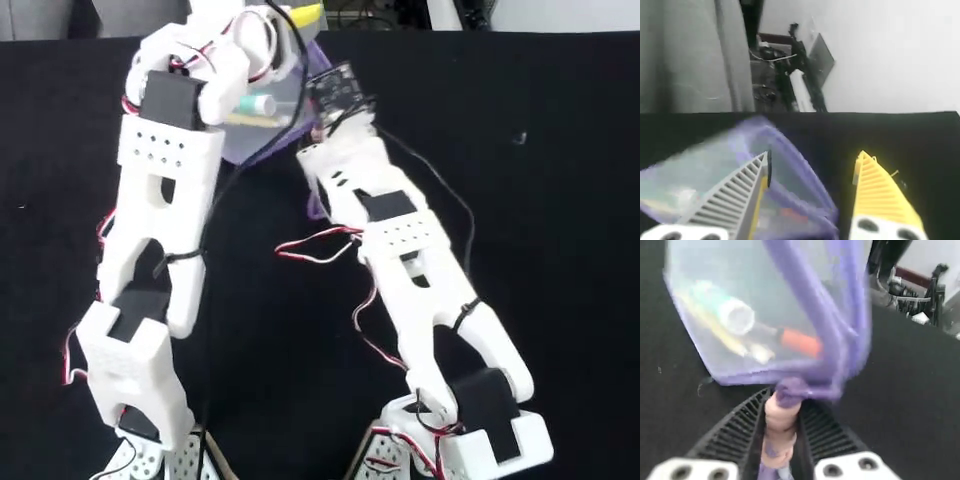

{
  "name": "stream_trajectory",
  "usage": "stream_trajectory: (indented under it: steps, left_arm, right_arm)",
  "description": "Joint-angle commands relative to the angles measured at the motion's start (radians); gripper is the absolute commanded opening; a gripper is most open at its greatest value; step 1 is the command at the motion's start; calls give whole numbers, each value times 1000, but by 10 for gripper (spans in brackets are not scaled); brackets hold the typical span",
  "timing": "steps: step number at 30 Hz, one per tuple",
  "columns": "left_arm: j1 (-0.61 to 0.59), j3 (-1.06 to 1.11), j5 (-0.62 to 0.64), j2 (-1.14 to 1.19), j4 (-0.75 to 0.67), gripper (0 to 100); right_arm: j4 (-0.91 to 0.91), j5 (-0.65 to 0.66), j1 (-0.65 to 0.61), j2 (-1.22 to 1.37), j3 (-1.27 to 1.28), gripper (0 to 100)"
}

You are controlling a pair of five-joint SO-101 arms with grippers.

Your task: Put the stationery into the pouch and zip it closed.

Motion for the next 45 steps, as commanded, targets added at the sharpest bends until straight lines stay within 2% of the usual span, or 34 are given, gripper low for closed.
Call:
stream_trajectory:
  steps: [1,4,9,16,22,28,36,41,45]
  left_arm:
    - [12,-64,2,-23,-25,279]
    - [-48,-111,8,-25,-20,278]
    - [-193,-203,87,-23,29,278]
    - [-314,-269,91,-17,253,281]
    - [-334,-260,-132,-14,422,281]
    - [-243,-260,-305,-14,574,282]
    - [-225,-133,-479,-17,582,279]
    - [-222,-58,-535,-25,582,278]
    - [-222,45,-569,-25,582,278]
  right_arm:
    - [51,-34,57,-131,-91,11]
    - [95,-34,78,-170,-85,11]
    - [190,-28,94,-189,-90,11]
    - [212,-25,94,-189,-102,11]
    - [334,12,87,-189,-193,11]
    - [433,15,87,-189,-315,11]
    - [628,15,43,-189,-539,11]
    - [738,17,-29,-189,-627,11]
    - [776,17,-32,-189,-662,11]
